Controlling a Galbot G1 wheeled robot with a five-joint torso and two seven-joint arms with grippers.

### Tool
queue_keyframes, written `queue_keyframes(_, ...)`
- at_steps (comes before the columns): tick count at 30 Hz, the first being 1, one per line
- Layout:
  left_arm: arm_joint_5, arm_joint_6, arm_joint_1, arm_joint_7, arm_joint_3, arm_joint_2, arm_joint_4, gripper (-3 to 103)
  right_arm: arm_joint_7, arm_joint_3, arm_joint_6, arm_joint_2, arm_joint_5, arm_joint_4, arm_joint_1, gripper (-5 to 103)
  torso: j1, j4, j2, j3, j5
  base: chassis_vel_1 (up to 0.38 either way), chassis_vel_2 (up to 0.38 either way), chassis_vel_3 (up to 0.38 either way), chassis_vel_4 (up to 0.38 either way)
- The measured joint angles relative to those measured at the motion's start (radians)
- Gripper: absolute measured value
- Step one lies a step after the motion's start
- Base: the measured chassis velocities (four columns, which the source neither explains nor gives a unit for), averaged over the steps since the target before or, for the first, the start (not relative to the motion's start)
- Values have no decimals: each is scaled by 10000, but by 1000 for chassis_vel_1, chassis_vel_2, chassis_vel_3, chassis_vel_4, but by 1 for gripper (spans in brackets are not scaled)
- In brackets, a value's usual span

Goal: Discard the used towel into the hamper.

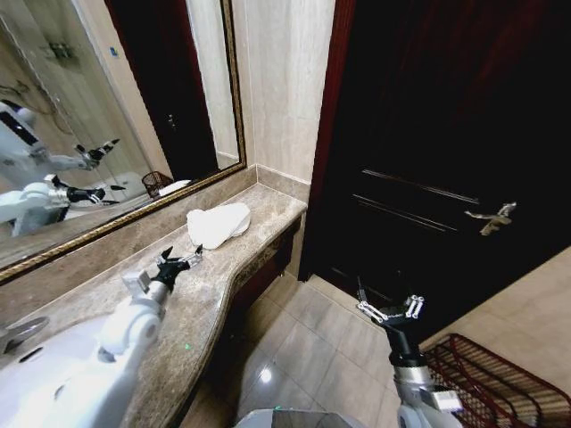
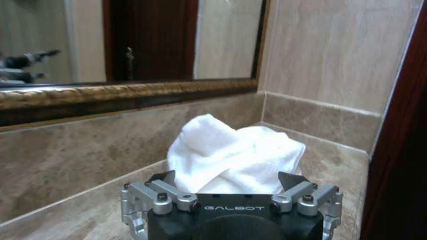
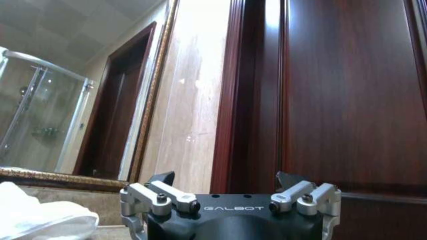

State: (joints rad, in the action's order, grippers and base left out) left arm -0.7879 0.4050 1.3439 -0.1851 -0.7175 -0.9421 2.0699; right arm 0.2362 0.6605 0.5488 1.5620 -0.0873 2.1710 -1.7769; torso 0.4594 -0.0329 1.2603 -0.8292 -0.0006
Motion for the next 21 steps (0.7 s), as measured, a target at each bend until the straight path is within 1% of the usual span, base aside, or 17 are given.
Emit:
queue_keyframes(2, -548, 209, -474, -82, 364, 465, -287, 100, -46, -11, -9, 57, 84, -62, 67, 100, 0, 0, 0, 0, 2, 0, 0, 0, 0)
queue_keyframes(4, -696, 255, -638, -119, 515, 587, -399, 100, -60, -9, -20, 72, 108, -68, 86, 100, 0, 0, 0, 0, 3, 0, 0, 0, 0)
queue_keyframes(7, -1086, 377, -1590, -265, 1379, 959, -1004, 100, -81, 23, -84, 152, 182, -73, 133, 100, 0, -3, 0, 0, 3, 0, 0, 0, 0)
queue_keyframes(8, -1086, 377, -1590, -265, 1379, 959, -1004, 100, -81, 23, -84, 152, 182, -73, 133, 100, 0, -3, 0, 0, 3, 0, 0, 0, 0)
queue_keyframes(9, -1160, 408, -1853, -311, 1610, 1003, -1160, 100, -86, 33, -94, 176, 200, -84, 145, 100, 0, -2, 0, 0, 2, 0, 0, 0, 0)
queue_keyframes(10, -1254, 457, -2619, -405, 2213, 1088, -1615, 100, -100, 69, -107, 235, 237, -137, 169, 100, 0, 0, 0, 0, 5, 0, 0, 0, 0)
queue_keyframes(11, -1278, 462, -3140, -440, 2620, 1127, -1993, 100, -102, 88, -107, 267, 258, -174, 176, 100, 0, 1, 0, 0, 6, 0, 0, 0, 0)
queue_keyframes(12, -1278, 462, -3140, -440, 2620, 1127, -1993, 100, -102, 88, -107, 267, 258, -174, 176, 100, 0, 1, 0, 0, 6, 0, 0, 0, 0)
queue_keyframes(15, -1486, 473, -4644, -638, 3783, 1170, -3406, 100, -103, 168, -90, 373, 302, -294, 174, 100, 1, 1, -1, -1, 6, 0, 0, 0, 0)
queue_keyframes(16, -1481, 460, -4886, -654, 3969, 1162, -3675, 100, -102, 182, -86, 388, 306, -311, 171, 100, 2, 1, -2, -2, 6, 0, 0, 0, 0)
queue_keyframes(17, -1481, 460, -4886, -654, 3969, 1162, -3675, 100, -102, 182, -86, 388, 306, -311, 171, 100, 2, 1, -2, -2, 6, 0, 0, 0, 0)
queue_keyframes(19, -1451, 371, -5938, -660, 4790, 1048, -4809, 100, -102, 235, -75, 421, 340, -391, 167, 100, 1, -2, -3, -1, 6, 0, 0, 0, 0)
queue_keyframes(20, -1444, 313, -6189, -598, 5014, 1003, -5095, 100, -102, 248, -75, 424, 351, -413, 168, 100, 1, -2, -3, -1, 7, 0, 0, 0, 0)
queue_keyframes(21, -1444, 313, -6189, -598, 5014, 1003, -5095, 100, -102, 248, -75, 424, 351, -413, 168, 100, 1, -2, -3, -1, 7, 0, 0, 0, 0)
